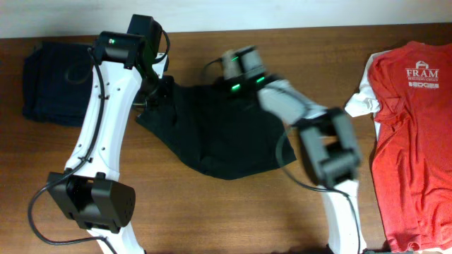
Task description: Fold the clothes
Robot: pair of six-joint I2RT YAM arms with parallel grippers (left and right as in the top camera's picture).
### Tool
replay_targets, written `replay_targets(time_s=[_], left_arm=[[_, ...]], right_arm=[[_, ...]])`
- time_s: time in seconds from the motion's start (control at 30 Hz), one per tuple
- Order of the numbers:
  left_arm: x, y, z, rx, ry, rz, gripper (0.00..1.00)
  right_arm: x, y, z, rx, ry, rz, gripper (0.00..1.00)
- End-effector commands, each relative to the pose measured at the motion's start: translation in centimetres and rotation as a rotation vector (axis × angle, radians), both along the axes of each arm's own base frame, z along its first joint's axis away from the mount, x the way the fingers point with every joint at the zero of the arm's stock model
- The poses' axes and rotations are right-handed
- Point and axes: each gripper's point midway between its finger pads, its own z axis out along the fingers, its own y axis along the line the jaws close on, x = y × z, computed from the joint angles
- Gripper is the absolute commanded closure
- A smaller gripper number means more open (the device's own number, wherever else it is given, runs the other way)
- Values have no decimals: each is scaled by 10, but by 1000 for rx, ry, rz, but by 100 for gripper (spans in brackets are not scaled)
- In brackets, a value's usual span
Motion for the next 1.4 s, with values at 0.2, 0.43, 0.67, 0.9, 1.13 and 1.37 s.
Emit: replay_targets(time_s=[0.2,0.43,0.67,0.9,1.13,1.37], left_arm=[[8,-8,18,8,-87,-24,99],[8,-13,19,6,-91,-36,99],[-1,-47,19,-104,-66,-97,99],[-27,-140,18,-135,-92,-330,99],[-38,-196,-60,-125,71,-437,99],[-36,-201,-121,-80,188,-431,98]], right_arm=[[-149,-203,6,-337,645,-147,96],[-240,-188,-78,-245,874,-118,96],[-253,-173,-76,-214,914,-79,96],[-255,-172,-76,-216,918,-76,96],[-256,-172,-75,-217,925,-76,96],[-212,-206,-22,-226,785,-168,96]])
